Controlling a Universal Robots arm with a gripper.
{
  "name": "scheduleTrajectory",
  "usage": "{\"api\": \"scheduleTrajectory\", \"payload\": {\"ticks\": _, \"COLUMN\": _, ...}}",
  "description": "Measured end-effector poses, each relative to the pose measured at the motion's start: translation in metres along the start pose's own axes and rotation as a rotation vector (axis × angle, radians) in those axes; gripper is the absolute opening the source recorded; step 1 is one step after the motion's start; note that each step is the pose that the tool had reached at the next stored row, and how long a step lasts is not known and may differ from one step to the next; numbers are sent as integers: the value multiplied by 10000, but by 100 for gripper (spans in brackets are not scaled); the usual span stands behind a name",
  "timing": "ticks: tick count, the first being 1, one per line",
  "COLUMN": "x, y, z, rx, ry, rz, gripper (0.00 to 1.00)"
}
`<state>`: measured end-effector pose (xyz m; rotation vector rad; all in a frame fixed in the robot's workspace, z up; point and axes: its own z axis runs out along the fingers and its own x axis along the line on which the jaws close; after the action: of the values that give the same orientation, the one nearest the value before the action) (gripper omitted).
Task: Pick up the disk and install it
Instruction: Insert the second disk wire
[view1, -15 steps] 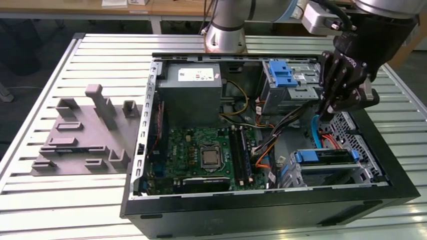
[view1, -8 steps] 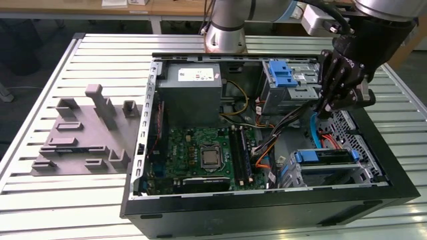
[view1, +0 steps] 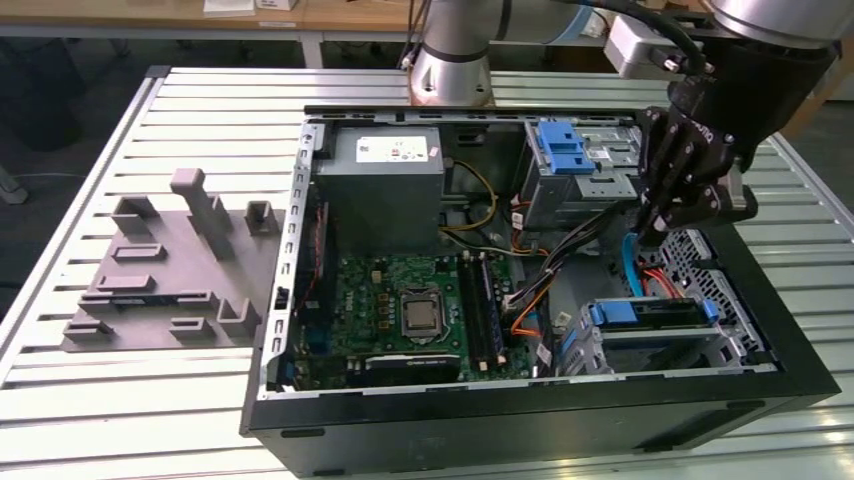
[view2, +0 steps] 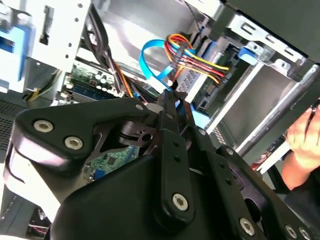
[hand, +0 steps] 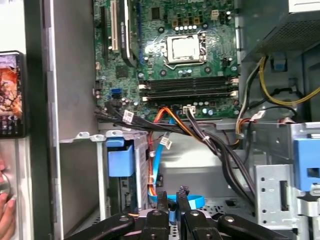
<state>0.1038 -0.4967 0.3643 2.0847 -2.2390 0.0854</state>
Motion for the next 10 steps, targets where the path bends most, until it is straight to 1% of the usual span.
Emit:
{"api": "scheduleTrajectory", "payload": {"ticks": 2, "x": 30, "y": -2, "z": 10, "rx": 10, "ry": 78, "rz": 2, "gripper": 19}}
{"api": "scheduleTrajectory", "payload": {"ticks": 4, "x": 56, "y": -4, "z": 23, "rx": 22, "ry": 140, "rz": 4, "gripper": 19}}
{"api": "scheduleTrajectory", "payload": {"ticks": 10, "x": 142, "y": -11, "z": 73, "rx": 68, "ry": 290, "rz": 11, "gripper": 19}}
